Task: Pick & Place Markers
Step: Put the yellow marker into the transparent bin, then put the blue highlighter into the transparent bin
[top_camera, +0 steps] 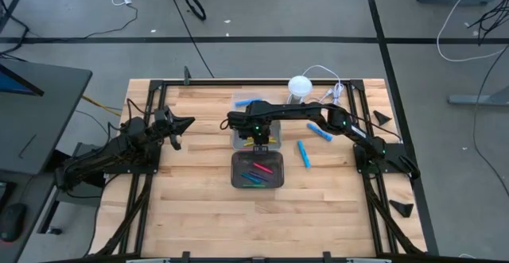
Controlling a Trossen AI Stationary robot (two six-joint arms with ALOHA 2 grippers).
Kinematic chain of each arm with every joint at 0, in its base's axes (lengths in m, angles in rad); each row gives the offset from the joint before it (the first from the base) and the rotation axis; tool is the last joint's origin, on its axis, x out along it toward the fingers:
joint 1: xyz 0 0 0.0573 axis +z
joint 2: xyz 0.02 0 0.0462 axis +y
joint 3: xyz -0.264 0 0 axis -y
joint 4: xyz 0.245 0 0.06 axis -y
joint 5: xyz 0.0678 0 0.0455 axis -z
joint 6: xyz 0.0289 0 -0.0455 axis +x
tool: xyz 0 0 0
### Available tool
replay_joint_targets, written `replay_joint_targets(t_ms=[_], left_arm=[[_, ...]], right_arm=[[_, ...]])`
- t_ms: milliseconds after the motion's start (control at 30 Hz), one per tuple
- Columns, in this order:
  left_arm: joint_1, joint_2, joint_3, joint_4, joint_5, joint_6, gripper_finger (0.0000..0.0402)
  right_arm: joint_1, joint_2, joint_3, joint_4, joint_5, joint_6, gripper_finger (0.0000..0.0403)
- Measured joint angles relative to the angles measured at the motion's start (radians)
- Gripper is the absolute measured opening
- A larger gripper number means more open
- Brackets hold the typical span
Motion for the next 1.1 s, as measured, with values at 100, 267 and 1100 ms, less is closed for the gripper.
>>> replay_joint_targets(t_ms=[100,267,1100], left_arm=[[0.000,0.000,0.000,0.000,0.000,0.001,0.0014],[0.000,0.000,0.000,0.000,0.000,0.000,0.0014],[0.000,0.000,0.000,0.000,0.000,0.000,0.0014]], right_arm=[[-0.001,0.000,0.005,0.000,0.014,-0.002,0.0084],[-0.006,0.000,0.040,-0.005,0.055,-0.008,0.0115],[-0.022,-0.084,0.221,-0.102,0.047,0.213,0.0144]])
